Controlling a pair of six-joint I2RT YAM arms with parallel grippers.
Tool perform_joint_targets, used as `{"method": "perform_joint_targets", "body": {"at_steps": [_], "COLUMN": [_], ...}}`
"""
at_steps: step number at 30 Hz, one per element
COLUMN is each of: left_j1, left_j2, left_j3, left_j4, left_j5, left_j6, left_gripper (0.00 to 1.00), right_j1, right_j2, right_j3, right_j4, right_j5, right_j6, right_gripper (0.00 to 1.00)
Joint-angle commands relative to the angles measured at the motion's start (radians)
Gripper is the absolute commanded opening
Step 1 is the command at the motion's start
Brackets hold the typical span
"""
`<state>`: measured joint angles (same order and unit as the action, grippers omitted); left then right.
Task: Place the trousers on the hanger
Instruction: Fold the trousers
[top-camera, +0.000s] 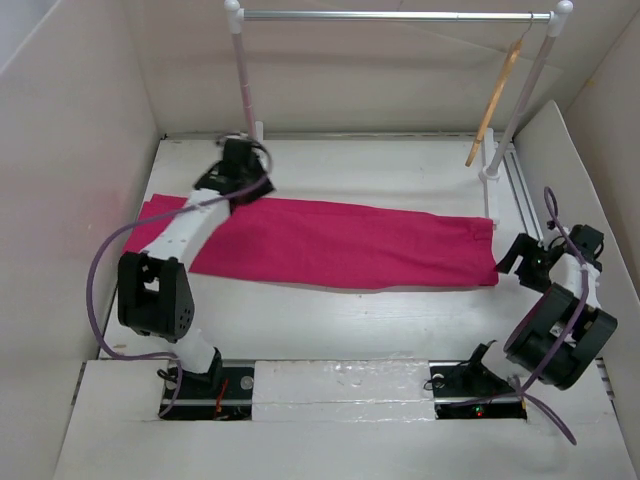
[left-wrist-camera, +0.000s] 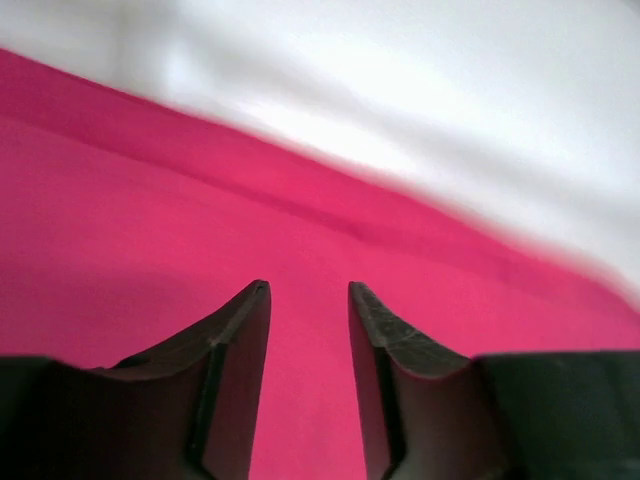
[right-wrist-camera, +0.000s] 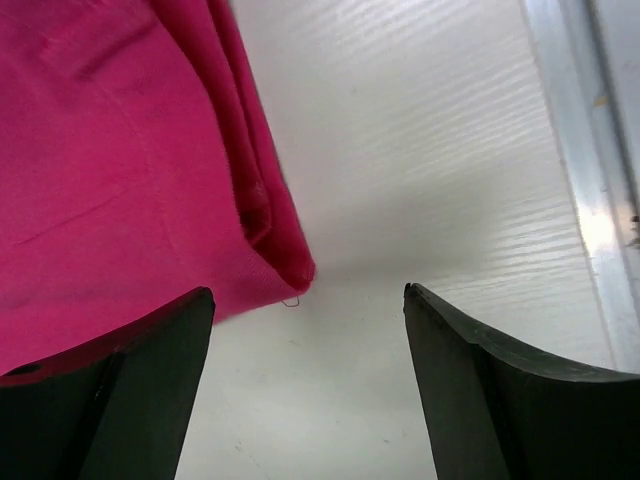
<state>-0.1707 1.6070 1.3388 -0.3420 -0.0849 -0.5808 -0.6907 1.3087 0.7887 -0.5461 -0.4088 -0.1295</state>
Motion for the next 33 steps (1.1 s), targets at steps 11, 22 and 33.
{"method": "perform_joint_targets", "body": {"at_steps": [11,22,33], "left_j1": [-0.233,-0.214,-0.249], "left_j2": [-0.012,0.002,0.03], "left_j3": [-0.348,-0.452,-0.497], "left_j4": [0.184,0.187,0.231], "left_j5": [0.169,0.123,0.263], "left_j6": [0.008,0.036,0.039], "left_gripper": [0.0,0.0,0.0], "right_j1": [0.068,0.223,0.393], "right_j2": [0.245,-0.085,-0.451], "right_j3": [-0.107,-0.059,0.36], "right_j4": [0.303,0.232,-0.224], "right_j5": [-0.192,-0.246,-0.035], "right_j6": [0.068,0.196,0.097], "right_gripper": [0.84,0.0,0.0]}}
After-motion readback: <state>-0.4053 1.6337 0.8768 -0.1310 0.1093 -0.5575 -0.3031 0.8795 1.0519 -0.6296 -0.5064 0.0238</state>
